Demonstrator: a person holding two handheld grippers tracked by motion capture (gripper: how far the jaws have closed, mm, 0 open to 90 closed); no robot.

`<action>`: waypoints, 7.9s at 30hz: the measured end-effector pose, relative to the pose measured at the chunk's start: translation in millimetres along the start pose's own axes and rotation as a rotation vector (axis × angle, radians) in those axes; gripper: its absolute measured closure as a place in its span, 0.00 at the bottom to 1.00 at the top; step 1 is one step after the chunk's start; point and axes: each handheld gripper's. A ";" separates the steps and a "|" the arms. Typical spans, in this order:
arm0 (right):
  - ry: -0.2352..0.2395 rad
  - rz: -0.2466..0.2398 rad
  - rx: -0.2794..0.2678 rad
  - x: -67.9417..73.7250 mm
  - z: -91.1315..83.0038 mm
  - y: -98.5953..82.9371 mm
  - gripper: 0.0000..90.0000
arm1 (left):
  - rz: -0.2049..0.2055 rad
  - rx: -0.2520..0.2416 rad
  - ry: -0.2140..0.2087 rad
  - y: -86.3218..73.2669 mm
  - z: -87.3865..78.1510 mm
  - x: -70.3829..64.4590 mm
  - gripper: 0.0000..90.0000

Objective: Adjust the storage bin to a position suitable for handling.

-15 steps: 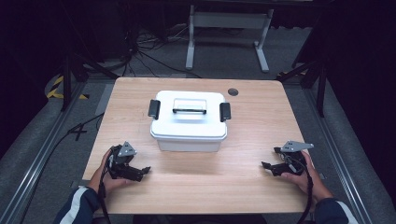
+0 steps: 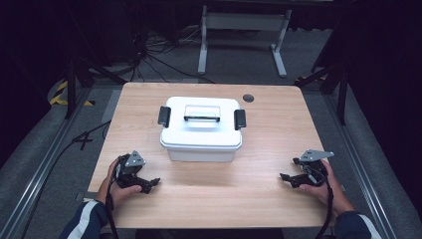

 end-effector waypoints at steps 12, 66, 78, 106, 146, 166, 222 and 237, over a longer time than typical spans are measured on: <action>0.043 -0.060 0.019 5.2 -6.1 12.7 0.32 | -0.001 -0.002 0.003 -0.5 -0.4 -0.2 0.01; 0.074 -0.603 0.013 163.2 15.6 270.7 0.52 | -0.001 -0.002 0.002 -0.6 -0.5 -0.1 0.01; 0.099 -0.708 0.115 184.8 54.2 287.7 0.85 | 0.001 -0.006 0.001 -0.9 -0.3 -0.1 0.01; 0.113 -0.797 0.092 187.2 41.5 295.0 0.94 | 0.001 -0.004 0.000 -0.8 -0.4 0.0 0.01; 0.073 -0.749 0.005 157.6 -10.8 289.8 0.94 | 0.001 -0.003 -0.001 -0.8 -0.5 0.1 0.01; 0.005 -0.667 -0.047 100.4 -60.8 265.0 0.94 | 0.002 -0.001 -0.003 -0.7 -0.8 0.2 0.01; -0.061 -0.400 0.085 -24.8 -29.2 156.7 0.94 | 0.002 -0.003 -0.002 -0.9 -0.5 0.2 0.01; -0.059 -0.352 0.138 -38.5 3.1 148.6 0.93 | 0.002 -0.003 -0.003 -0.9 -0.5 0.3 0.01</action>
Point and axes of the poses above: each handheld gripper's, and its own axes: z roughly forward along the jaws, y roughly out of its top, x roughly to its left, and after that the axes turned 10 degrees about z, right-handed
